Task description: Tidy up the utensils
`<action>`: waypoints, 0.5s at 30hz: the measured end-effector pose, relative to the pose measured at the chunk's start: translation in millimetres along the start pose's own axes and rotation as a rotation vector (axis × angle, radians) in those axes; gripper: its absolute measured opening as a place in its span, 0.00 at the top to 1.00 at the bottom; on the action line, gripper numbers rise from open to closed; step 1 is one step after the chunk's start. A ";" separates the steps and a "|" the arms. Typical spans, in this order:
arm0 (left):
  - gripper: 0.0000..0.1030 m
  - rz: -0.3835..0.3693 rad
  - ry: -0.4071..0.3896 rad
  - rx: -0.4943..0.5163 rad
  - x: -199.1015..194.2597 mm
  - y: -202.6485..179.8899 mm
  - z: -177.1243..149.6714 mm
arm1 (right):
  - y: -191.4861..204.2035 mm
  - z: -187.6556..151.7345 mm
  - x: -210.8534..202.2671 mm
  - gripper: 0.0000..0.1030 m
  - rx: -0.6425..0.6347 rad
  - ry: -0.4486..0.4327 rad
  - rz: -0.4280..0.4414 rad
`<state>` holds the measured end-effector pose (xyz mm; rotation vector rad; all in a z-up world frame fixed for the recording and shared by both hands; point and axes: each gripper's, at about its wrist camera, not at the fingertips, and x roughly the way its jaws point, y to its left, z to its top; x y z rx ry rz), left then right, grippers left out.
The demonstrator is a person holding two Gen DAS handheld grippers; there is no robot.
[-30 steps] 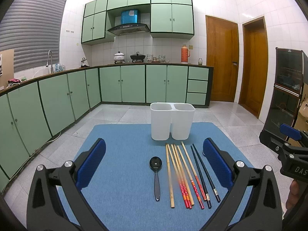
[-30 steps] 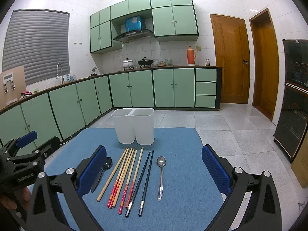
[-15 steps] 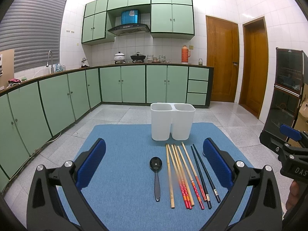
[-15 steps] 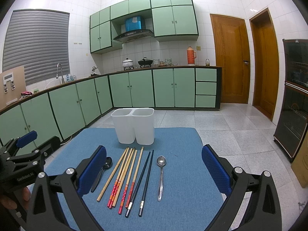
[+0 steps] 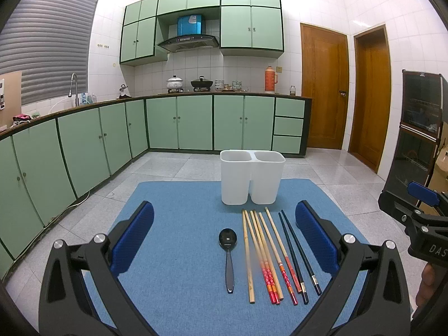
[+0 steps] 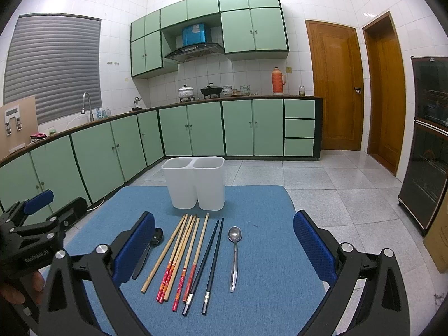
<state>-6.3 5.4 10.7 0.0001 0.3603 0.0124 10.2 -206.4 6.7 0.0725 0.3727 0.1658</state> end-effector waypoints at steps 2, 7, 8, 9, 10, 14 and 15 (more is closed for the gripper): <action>0.05 0.000 0.000 -0.001 0.1 0.0 0.0 | 0.2 -0.1 -0.2 0.06 -0.001 -0.001 0.000; 0.05 0.000 -0.001 0.000 0.4 0.0 0.3 | 0.4 -0.2 -0.1 0.06 -0.001 -0.001 0.000; 0.05 0.000 -0.001 -0.001 -0.2 0.5 0.9 | 0.2 -0.1 -0.1 0.06 -0.001 -0.002 0.000; 0.05 0.000 -0.001 -0.001 -0.5 0.8 1.1 | 0.7 -0.4 -0.1 0.06 -0.001 -0.001 -0.001; 0.05 0.001 -0.001 -0.001 -0.1 0.2 0.7 | 0.4 -0.2 -0.2 0.06 -0.001 -0.002 0.000; 0.05 0.002 -0.002 -0.001 -3.0 2.2 3.1 | -1.2 5.4 -5.5 0.06 0.000 -0.004 -0.001; 0.05 0.002 -0.003 -0.002 -3.6 2.6 3.4 | -0.5 4.6 -5.1 0.06 0.000 -0.003 0.000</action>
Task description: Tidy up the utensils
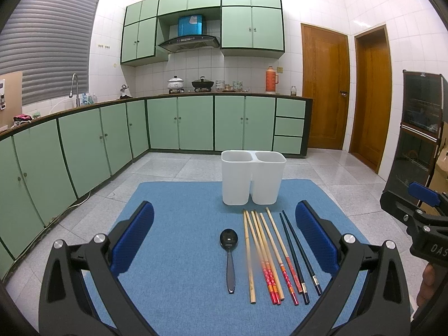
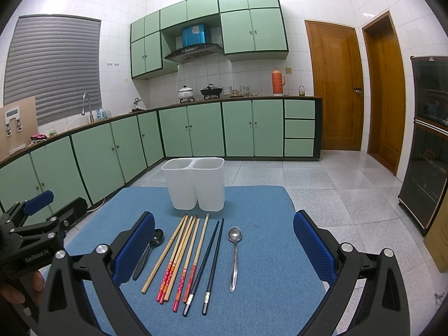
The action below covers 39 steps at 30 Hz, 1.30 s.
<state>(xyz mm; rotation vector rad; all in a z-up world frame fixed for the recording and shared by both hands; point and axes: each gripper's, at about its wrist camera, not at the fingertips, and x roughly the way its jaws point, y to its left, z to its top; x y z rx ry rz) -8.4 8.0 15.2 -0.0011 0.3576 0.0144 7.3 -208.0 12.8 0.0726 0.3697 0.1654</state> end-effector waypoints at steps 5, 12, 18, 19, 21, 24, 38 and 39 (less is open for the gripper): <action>0.05 0.000 0.001 0.000 -0.2 0.2 0.1 | -0.9 0.7 -0.4 0.06 0.002 -0.001 0.000; 0.05 0.004 -0.002 0.002 -2.9 2.2 2.7 | -2.0 3.1 -1.3 0.06 0.001 -0.002 -0.001; 0.05 0.006 -0.003 0.004 -3.6 3.6 5.5 | -2.8 3.9 -0.8 0.06 0.002 -0.003 0.000; 0.05 0.005 -0.003 0.004 -3.4 3.1 4.4 | -1.7 2.2 -0.5 0.06 0.003 -0.004 0.000; 0.05 0.006 -0.004 0.004 -3.2 2.9 4.1 | -2.2 6.7 -3.8 0.06 0.006 -0.004 -0.002; 0.05 0.007 -0.004 0.004 -4.0 5.5 5.9 | -2.9 8.3 -4.0 0.06 0.007 -0.004 -0.004; 0.05 0.022 0.072 0.002 27.6 13.5 5.9 | -8.4 -1.1 28.7 0.06 -0.011 0.065 -0.033; 0.05 0.028 0.089 0.002 35.5 15.9 6.2 | -10.6 -1.0 33.4 0.06 -0.011 0.076 -0.037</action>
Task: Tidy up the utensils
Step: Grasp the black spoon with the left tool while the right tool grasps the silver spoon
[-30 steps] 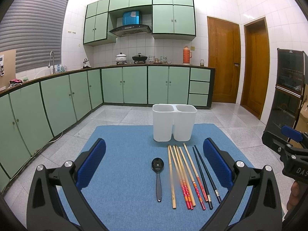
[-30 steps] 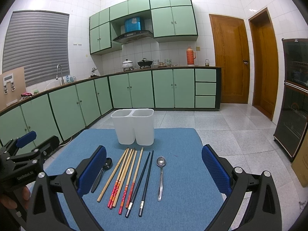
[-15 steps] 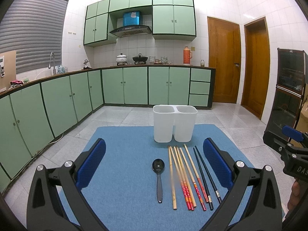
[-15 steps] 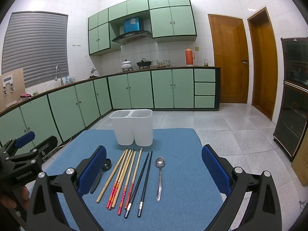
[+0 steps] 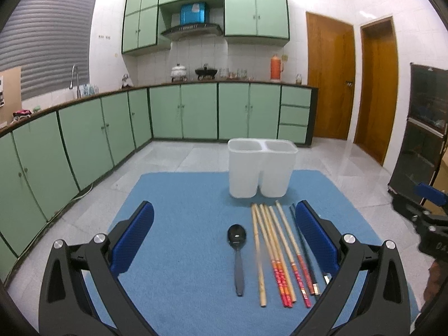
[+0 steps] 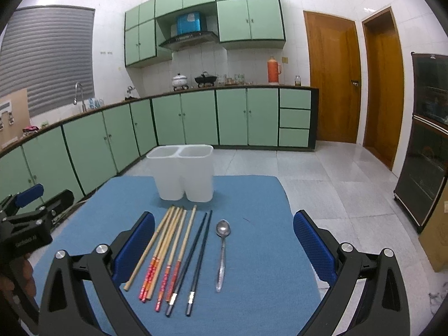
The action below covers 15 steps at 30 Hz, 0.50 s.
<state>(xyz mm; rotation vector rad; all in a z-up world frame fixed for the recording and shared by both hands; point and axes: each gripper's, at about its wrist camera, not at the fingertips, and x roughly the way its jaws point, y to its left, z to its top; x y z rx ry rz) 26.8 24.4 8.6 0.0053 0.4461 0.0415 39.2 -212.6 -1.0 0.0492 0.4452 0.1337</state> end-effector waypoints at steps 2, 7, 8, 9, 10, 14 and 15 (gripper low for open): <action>0.05 0.000 0.032 0.000 15.3 1.3 1.8 | -3.9 1.5 12.1 0.06 0.002 0.029 -0.004; 0.05 -0.024 0.118 -0.013 56.8 9.0 3.4 | -17.1 3.7 54.4 0.11 0.012 0.125 0.004; 0.05 -0.032 0.142 -0.014 67.4 9.2 3.0 | -20.5 3.9 63.0 0.13 0.018 0.145 0.012; 0.05 -0.039 0.162 -0.014 76.2 8.6 2.2 | -21.9 3.1 69.6 0.14 0.024 0.161 0.017; 0.05 -0.042 0.186 -0.012 85.6 7.2 1.1 | -23.6 2.7 79.0 0.15 0.030 0.186 0.022; 0.05 -0.043 0.294 -0.008 123.8 -0.8 -11.9 | -26.2 -0.2 107.1 0.20 0.032 0.256 0.027; 0.05 -0.039 0.318 -0.007 130.8 -2.0 -14.6 | -26.7 -2.2 110.7 0.20 0.031 0.263 0.026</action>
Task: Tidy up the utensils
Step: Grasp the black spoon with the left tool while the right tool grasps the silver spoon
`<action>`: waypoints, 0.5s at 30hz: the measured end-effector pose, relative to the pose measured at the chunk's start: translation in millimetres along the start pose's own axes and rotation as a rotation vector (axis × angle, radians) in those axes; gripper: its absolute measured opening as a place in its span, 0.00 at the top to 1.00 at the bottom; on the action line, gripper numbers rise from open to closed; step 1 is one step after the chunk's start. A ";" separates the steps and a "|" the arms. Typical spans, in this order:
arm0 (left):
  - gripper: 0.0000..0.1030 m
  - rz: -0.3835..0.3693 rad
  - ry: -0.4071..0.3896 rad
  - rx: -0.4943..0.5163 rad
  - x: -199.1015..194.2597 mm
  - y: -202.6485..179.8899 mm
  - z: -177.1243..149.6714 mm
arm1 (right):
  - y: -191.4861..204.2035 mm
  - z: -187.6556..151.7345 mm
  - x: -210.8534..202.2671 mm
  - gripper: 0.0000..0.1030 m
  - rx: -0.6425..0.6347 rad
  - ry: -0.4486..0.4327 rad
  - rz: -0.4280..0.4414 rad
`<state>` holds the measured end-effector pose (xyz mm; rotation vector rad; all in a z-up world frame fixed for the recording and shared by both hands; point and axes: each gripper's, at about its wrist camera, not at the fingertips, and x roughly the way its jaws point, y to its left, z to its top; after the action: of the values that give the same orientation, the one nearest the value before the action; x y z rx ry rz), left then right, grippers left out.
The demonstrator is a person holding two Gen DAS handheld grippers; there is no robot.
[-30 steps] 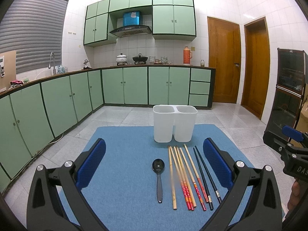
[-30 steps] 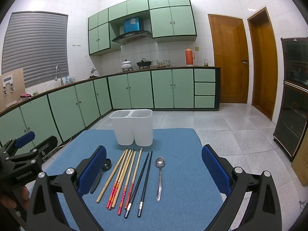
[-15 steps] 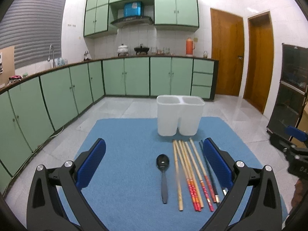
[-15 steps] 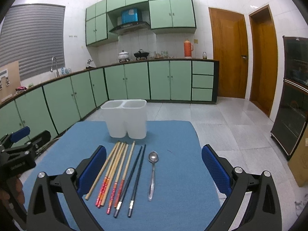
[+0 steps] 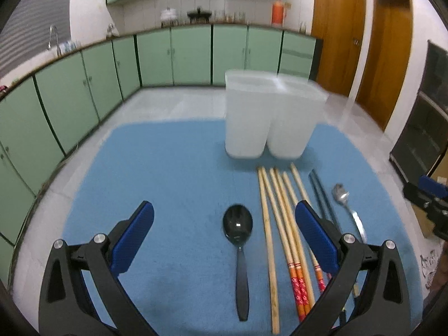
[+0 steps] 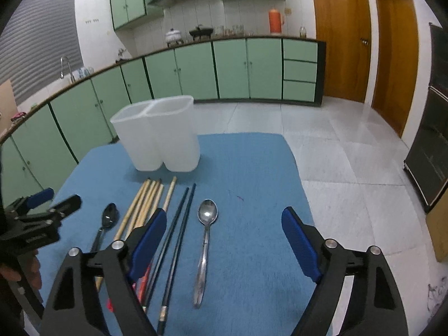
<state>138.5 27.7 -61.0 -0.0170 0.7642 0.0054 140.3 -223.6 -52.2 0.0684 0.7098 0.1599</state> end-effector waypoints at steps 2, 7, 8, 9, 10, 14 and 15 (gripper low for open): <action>0.07 0.004 0.055 -0.006 21.2 -0.9 -1.9 | -2.2 -0.4 8.0 0.21 0.001 0.017 -0.002; 0.21 0.017 0.127 -0.017 51.9 1.3 -4.8 | -7.5 -5.2 23.7 0.25 0.007 0.067 0.009; 0.22 0.016 0.141 -0.021 57.3 2.9 -5.1 | -8.2 -6.3 26.4 0.25 0.007 0.077 0.013; 0.22 0.014 0.154 -0.024 60.5 3.0 -4.0 | -8.8 -7.0 28.8 0.26 0.007 0.085 0.016; 0.22 0.014 0.163 -0.024 63.6 3.0 -3.0 | -8.6 -7.1 31.8 0.26 0.008 0.093 0.020; 0.28 0.011 0.194 -0.018 75.0 1.9 -4.3 | -5.0 -3.3 44.4 0.31 0.007 0.118 0.039; 0.30 0.008 0.201 -0.020 77.0 2.2 -4.8 | -3.3 -2.4 48.8 0.33 0.004 0.127 0.045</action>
<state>190.7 29.7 -117.7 -0.0338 0.9656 0.0195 175.7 -218.5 -85.7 0.0785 0.8361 0.2077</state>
